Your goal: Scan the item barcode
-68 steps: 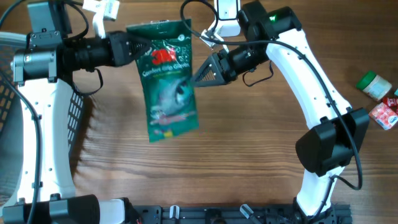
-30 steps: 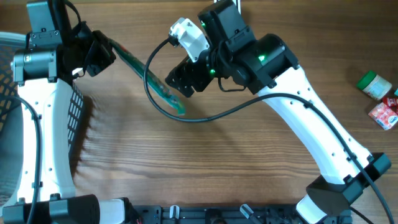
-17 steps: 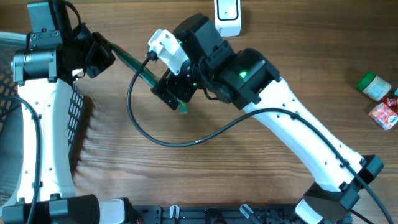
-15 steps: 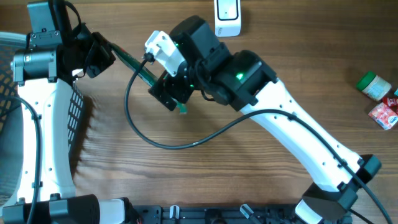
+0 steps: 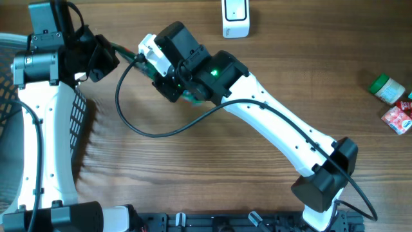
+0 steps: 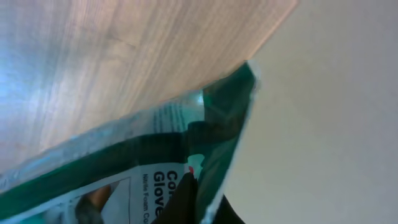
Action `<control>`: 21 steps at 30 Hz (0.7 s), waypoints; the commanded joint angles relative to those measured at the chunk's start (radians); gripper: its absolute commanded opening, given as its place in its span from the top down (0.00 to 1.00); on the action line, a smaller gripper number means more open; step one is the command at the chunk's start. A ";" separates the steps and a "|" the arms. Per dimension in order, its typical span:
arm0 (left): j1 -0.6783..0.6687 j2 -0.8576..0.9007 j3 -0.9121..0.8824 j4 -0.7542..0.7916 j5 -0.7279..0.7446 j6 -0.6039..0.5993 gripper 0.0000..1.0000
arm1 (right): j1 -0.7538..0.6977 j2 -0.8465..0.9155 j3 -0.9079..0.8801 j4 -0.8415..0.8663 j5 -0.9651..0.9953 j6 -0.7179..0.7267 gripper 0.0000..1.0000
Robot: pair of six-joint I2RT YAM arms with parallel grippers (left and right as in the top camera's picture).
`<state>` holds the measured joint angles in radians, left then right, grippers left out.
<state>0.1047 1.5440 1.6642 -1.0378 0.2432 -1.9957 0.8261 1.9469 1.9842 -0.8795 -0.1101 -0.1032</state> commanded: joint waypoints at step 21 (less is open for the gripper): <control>-0.002 -0.017 -0.006 -0.647 -0.294 1.193 0.00 | -0.248 -0.080 0.003 -0.245 -0.632 0.394 0.96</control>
<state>0.1047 1.5444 1.6634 -1.6520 0.0532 -1.0065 0.5747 1.9236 1.9842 -1.1217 -0.6411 0.2878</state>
